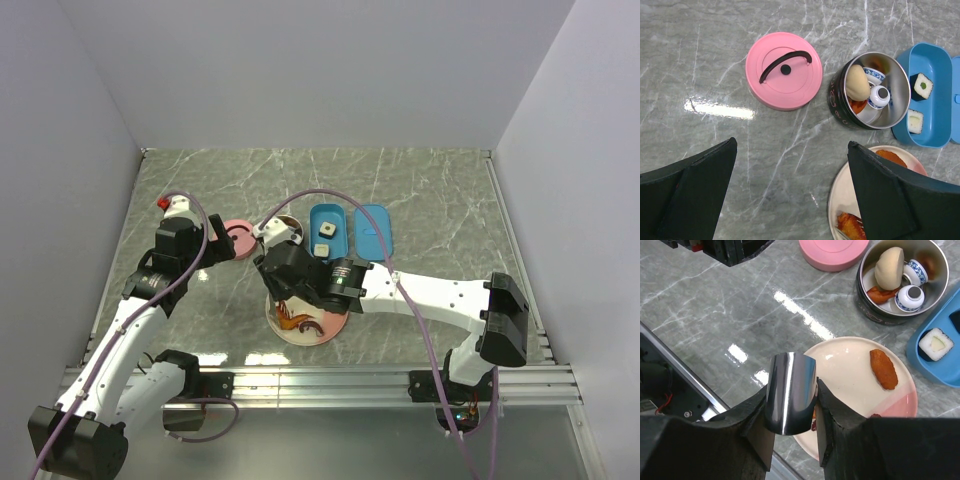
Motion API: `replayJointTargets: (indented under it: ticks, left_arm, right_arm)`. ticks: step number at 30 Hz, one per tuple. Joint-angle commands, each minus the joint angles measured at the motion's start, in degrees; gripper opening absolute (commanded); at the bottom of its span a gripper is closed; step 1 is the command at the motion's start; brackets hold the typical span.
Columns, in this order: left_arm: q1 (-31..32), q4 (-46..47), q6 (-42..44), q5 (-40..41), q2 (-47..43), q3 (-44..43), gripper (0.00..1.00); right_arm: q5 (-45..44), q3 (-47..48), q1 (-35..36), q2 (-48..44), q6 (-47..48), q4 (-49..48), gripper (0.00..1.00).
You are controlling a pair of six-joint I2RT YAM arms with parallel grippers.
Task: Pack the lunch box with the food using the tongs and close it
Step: Pick up the food using the clamp, then place the food into the lunch box
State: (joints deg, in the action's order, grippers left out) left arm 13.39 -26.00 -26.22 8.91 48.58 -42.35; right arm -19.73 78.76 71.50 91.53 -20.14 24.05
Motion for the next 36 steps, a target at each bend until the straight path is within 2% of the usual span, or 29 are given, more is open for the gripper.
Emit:
replayJointTargets:
  ticks: [1, 2, 5, 12, 24, 36]
  left_arm:
    - [0.2, 1.2, 0.0, 0.7, -0.7, 0.2, 0.99]
    - [0.2, 1.2, -0.1, 0.7, -0.8, 0.2, 0.99]
    - [0.2, 1.0, 0.0, 0.8, -0.9, 0.0, 1.00]
    - [0.2, 1.1, 0.1, 0.8, -1.0, 0.0, 0.99]
    - [0.2, 1.0, 0.3, 1.5, -0.9, -0.3, 0.99]
    - [0.2, 1.1, 1.1, 2.2, 0.8, -0.9, 0.99]
  right_arm:
    - [-1.7, 0.7, 0.5, -0.3, -0.3, 1.7, 0.26]
    - [-2.0, 0.8, 0.5, -0.5, -0.3, 1.9, 0.22]
    - [-3.0, 1.8, 0.4, -0.8, -0.8, 2.9, 0.18]
    - [-6.6, 7.4, -0.9, -2.0, -1.0, 6.3, 0.19]
    - [-6.1, 11.2, -14.0, -3.6, 2.6, 2.3, 0.19]
    - [-6.2, 15.2, -23.7, 3.7, 5.9, -3.1, 0.20]
